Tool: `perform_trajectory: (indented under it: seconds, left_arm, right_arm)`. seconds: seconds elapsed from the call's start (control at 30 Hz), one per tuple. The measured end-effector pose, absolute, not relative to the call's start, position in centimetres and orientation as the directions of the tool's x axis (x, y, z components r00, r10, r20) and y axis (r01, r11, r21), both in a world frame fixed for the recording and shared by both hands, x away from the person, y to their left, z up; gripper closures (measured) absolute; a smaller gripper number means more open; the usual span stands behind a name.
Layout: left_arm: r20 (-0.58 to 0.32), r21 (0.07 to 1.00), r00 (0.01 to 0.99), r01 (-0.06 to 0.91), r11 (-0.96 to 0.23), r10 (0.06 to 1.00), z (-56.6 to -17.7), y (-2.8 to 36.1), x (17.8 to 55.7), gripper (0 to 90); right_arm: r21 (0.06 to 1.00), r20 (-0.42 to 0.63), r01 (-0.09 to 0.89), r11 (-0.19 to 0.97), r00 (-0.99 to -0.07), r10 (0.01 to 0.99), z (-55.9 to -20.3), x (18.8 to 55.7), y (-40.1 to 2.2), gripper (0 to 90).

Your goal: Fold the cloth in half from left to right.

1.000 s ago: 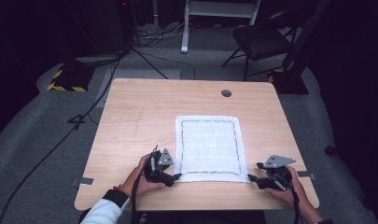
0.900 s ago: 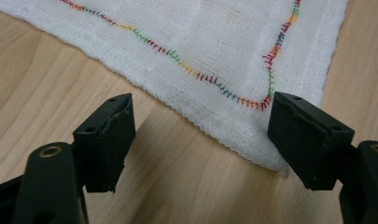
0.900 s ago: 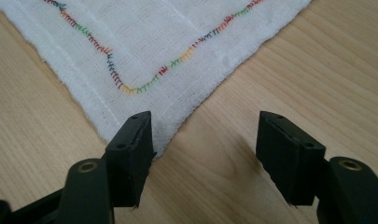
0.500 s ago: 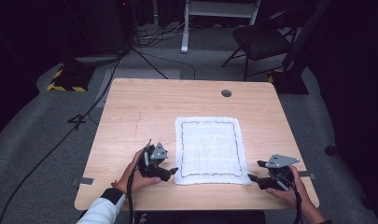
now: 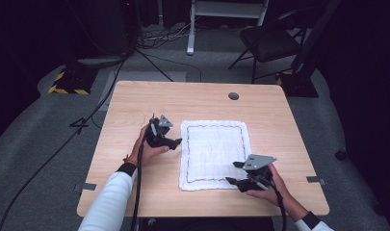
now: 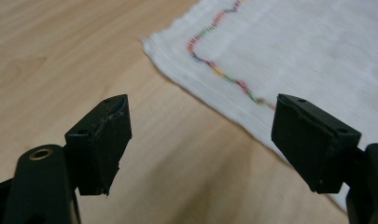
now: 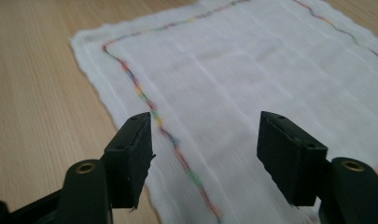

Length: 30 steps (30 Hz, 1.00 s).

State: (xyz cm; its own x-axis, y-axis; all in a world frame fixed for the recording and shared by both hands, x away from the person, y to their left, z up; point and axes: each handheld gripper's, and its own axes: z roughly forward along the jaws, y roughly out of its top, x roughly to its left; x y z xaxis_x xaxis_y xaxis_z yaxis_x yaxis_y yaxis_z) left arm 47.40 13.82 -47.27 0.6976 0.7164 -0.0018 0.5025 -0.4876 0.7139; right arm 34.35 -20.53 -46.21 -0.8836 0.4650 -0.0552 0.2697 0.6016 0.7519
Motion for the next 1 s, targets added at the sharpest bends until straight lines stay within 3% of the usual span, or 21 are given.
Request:
perform_trajectory:
  seconds: [0.3,0.4,0.6,0.9,1.0]
  left_arm:
    - [-0.048,0.712,0.643,0.559,-0.425,0.765,-48.0,11.4,52.1,20.9]
    - [-0.012,0.701,0.610,0.570,-0.429,0.792,-48.6,10.5,52.8,21.3]
    - [-0.027,0.679,0.560,0.618,-0.396,0.828,-49.7,10.2,54.0,21.2]
    - [-0.035,0.690,0.570,0.608,-0.393,0.821,-50.1,10.6,54.1,18.3]
    - [-0.037,0.694,0.599,0.591,-0.411,0.800,-50.0,10.6,53.9,25.1]
  right_arm:
    - [0.755,-0.099,0.139,0.641,-0.942,0.321,-46.9,34.4,-13.0,41.1]
    - [0.760,-0.106,0.127,0.638,-0.943,0.315,-47.1,34.6,-11.9,42.4]
    - [0.769,-0.113,0.109,0.630,-0.947,0.301,-47.4,34.4,-10.5,43.4]
    - [0.745,-0.107,0.077,0.662,-0.966,0.233,-48.3,33.7,-8.0,43.2]
    - [0.740,-0.097,0.083,0.668,-0.969,0.228,-48.6,33.5,-7.2,43.0]
